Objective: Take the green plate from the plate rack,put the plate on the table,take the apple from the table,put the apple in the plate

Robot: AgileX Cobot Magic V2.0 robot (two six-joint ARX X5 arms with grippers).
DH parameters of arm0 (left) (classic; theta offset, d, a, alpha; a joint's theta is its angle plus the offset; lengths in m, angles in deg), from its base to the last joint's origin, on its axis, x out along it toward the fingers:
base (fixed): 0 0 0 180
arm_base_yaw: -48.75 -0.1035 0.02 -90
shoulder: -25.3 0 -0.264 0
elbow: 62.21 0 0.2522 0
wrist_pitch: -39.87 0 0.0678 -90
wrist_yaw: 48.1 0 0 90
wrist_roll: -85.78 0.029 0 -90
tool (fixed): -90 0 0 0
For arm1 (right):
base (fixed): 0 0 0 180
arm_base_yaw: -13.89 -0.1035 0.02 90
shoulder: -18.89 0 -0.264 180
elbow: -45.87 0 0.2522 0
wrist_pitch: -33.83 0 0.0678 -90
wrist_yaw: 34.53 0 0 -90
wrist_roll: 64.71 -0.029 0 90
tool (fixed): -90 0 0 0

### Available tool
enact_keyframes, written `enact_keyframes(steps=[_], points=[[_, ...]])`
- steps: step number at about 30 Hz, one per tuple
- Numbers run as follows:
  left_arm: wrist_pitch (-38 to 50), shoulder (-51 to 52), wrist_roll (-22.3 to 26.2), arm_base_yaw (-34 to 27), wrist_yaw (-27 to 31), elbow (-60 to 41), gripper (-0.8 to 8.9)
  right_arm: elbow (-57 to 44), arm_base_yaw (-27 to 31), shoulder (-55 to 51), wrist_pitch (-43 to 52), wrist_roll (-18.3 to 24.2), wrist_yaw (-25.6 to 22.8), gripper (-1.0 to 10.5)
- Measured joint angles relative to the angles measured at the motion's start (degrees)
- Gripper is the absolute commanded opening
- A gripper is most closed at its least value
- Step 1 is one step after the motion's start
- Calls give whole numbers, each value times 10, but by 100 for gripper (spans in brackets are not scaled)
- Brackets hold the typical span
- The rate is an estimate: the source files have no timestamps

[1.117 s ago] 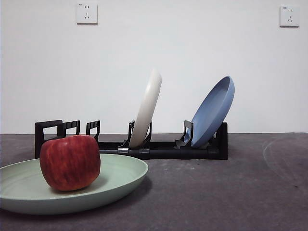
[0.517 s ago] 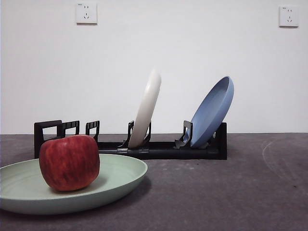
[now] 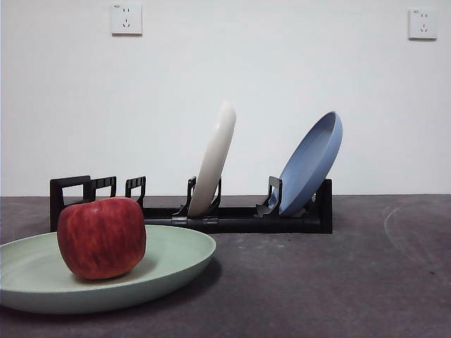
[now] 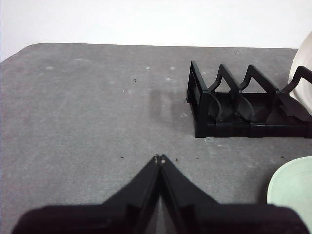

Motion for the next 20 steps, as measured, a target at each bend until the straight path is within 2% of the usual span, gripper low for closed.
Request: enact_keyframes(steps=[1,3,7,14,20], points=[[0,0,0,0,0,0,-4,-42,20,-17,38,0,22,0],[0,0,1,0,0,0,-4,-120,48,-52,108,0,31,0],[0,0,2,0,0,0,-4,-268,92,-132,221,0,9,0],[0,0,2,0,0,0,-4,-437,145,-268,225,-5,-11,0],[0,0,2,0,0,0,-4,-491,163,-344,232,-24,-57,0]])
